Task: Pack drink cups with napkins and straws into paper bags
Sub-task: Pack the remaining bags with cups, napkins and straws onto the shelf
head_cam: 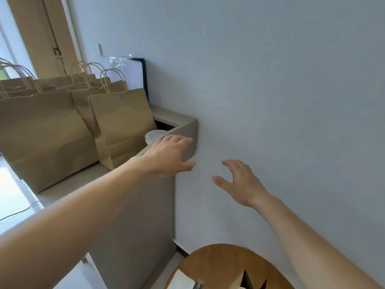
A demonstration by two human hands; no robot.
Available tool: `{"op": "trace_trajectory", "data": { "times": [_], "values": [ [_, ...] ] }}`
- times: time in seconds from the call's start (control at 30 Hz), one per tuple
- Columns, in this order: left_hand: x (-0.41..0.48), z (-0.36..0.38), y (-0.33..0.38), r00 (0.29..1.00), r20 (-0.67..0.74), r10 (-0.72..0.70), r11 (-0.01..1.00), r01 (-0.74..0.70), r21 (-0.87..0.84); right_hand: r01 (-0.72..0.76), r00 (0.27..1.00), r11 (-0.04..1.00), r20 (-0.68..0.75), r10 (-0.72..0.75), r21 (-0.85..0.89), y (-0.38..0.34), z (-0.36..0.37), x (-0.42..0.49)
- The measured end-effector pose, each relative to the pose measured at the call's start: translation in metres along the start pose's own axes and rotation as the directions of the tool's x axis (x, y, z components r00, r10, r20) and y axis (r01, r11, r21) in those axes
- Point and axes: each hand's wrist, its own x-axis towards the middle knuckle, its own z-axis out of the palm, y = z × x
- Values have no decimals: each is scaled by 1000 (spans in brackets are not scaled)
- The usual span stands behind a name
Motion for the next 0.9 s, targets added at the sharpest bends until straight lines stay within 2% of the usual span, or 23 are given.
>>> {"op": "trace_trajectory", "data": {
  "times": [0.1, 0.2, 0.33, 0.47, 0.63, 0.77, 0.9],
  "values": [
    [12, -39, -57, 998, -55, -35, 999, 35, -12, 67, 997, 998, -47, -67, -11, -52, -11, 51],
    [17, -56, -115, 996, -35, -82, 997, 81, -13, 120, 991, 992, -54, -121, -23, -104, -7, 104],
    [15, -46, -167, 995, 27, -96, 995, 96, -5, 134, 990, 987, 50, -131, -84, -157, 17, 172],
    [12, -25, -190, 995, 95, -16, 999, 20, -46, 87, 975, 969, 221, -35, -232, -188, 43, 225],
    [16, -16, -207, 993, 108, 45, 996, -37, -77, 52, 937, 902, 333, 104, -428, -196, 64, 254],
    [19, -14, -213, 992, 101, 74, 993, -65, -95, -7, 910, 902, 372, 185, -432, -195, 70, 262],
    [20, -14, -210, 991, 91, 93, 991, -83, -107, 11, 946, 927, 306, 112, -374, -194, 74, 257]
  ]
}}
